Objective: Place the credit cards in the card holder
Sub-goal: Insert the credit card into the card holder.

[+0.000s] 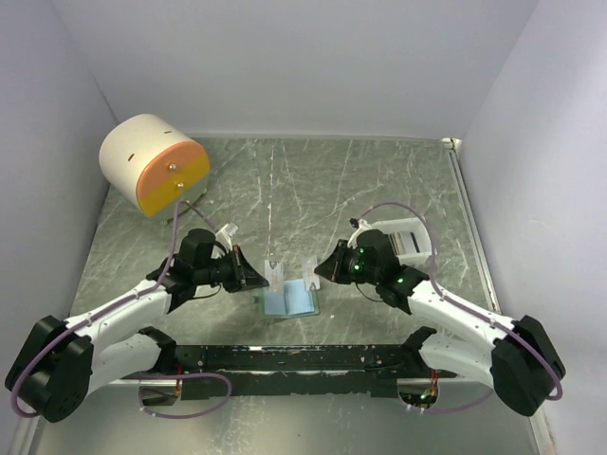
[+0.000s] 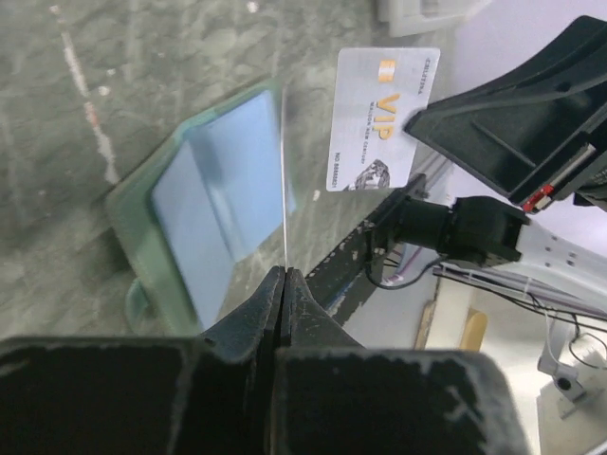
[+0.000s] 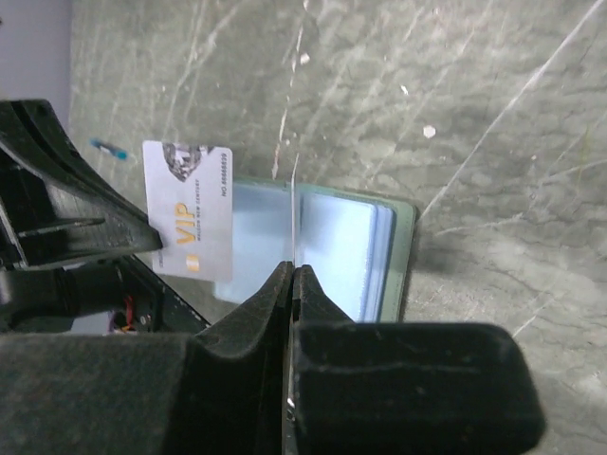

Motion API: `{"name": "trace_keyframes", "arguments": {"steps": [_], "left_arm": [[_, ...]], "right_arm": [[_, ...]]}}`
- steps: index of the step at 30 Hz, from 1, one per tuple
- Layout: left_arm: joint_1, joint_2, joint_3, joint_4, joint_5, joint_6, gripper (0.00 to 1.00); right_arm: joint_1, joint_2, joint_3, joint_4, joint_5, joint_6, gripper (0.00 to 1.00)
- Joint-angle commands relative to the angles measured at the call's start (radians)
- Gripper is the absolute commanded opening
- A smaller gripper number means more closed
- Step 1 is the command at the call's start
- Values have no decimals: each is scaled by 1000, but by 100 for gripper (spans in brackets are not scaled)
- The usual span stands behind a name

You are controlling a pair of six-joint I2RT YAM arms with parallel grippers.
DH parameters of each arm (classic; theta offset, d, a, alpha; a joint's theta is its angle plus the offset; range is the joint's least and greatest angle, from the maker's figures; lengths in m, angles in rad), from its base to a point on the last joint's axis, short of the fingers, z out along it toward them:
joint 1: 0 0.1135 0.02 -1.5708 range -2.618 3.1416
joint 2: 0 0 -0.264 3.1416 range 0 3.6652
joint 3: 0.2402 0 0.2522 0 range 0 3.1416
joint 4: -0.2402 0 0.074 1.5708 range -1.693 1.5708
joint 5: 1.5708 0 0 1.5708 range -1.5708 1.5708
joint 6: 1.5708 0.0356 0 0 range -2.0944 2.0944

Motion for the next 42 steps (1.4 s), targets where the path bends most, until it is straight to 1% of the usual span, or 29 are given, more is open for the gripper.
{"name": "trace_keyframes", "arguments": {"steps": [1, 3, 5, 9, 11, 17, 26, 31, 38, 42], "left_arm": [[-8, 24, 35, -136, -113, 75, 7], [-7, 31, 34, -150, -119, 101, 7], [-7, 42, 24, -124, -88, 96, 7], [-7, 84, -21, -16, -1, 46, 7], [-10, 98, -39, 16, 15, 28, 7], [-28, 136, -62, 79, 19, -10, 7], [-83, 195, -86, 133, -20, -59, 7], [-92, 220, -101, 176, -34, -87, 7], [-103, 217, -108, 180, -74, -96, 7], [-102, 228, -119, 213, -66, -114, 7]], "right_arm": [[5, 61, -50, 158, -118, 13, 0], [7, 87, -73, 203, -131, 29, 0], [9, 112, -78, 210, -118, 19, 0], [8, 170, -63, 153, -40, -27, 0], [8, 195, -57, 128, -24, -46, 0], [9, 218, -75, 96, 34, -66, 0], [10, 207, -121, 111, 46, -60, 0], [10, 204, -136, 122, 39, -60, 0], [11, 201, -146, 132, 31, -58, 0], [12, 195, -151, 134, 32, -58, 0]]}}
